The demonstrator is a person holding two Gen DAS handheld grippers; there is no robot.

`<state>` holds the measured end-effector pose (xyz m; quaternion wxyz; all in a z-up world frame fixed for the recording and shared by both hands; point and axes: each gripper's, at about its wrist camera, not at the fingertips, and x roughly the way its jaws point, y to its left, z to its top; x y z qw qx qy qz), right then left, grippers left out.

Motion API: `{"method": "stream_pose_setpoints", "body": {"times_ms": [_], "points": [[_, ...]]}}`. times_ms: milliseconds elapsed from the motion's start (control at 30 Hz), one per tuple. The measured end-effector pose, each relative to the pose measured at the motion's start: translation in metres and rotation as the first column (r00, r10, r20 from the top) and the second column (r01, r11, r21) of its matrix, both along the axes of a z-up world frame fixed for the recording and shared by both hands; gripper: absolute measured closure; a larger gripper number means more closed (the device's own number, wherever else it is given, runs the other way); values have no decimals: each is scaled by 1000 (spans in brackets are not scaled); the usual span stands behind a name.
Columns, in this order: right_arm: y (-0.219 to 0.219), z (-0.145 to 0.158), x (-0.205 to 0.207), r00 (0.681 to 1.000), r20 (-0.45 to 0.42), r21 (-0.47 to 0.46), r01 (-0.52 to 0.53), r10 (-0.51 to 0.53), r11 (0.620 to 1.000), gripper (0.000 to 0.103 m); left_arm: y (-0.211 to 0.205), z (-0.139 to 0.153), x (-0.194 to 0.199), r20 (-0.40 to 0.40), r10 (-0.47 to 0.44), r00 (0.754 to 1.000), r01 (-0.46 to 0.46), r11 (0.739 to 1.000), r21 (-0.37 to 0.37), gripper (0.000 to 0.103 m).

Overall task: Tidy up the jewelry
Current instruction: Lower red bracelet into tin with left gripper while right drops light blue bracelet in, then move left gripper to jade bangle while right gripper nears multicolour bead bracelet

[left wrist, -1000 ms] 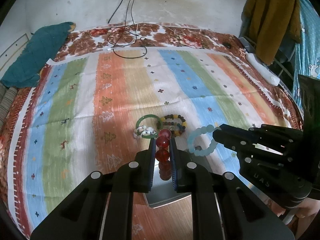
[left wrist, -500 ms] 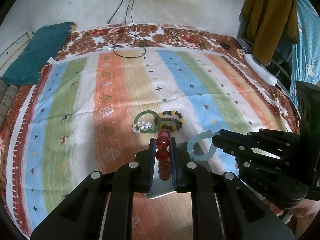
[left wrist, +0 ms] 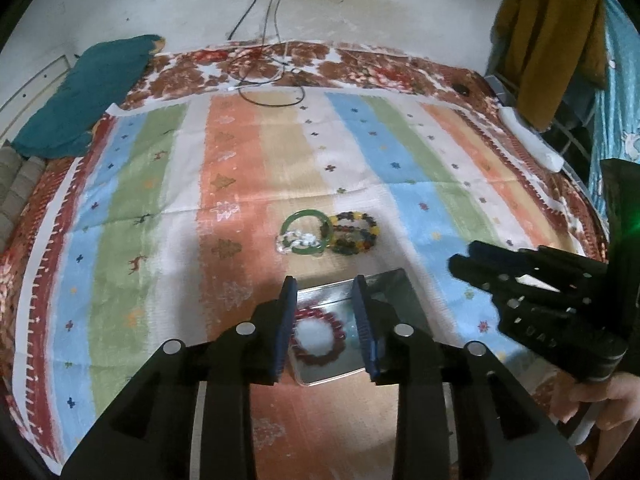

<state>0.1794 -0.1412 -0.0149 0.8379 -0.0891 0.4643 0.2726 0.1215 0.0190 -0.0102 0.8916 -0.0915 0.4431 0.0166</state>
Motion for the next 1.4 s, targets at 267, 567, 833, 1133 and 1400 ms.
{"method": "stream_pose_setpoints", "body": {"times_ms": [267,567,833,1133,1400], "points": [[2,-12,12,999,-38,-36,17,-19,999,63,11,-6,5,-20,32,999,-32,999,-6,60],[11,-24,27,997,-75,-82,19,-25,996,57,28,-20,25,-77,91,993,-91,996,6,47],[19,-34,42,996,-87,-130,17,-29,991,50,32,-33,49,-118,101,988,-95,994,52,41],[24,-43,59,993,-106,-159,29,-46,987,44,34,-41,68,-142,81,987,-72,995,66,37],[30,-55,70,991,-124,-196,27,-52,980,38,39,-56,85,-185,82,979,-68,994,81,35]]}}
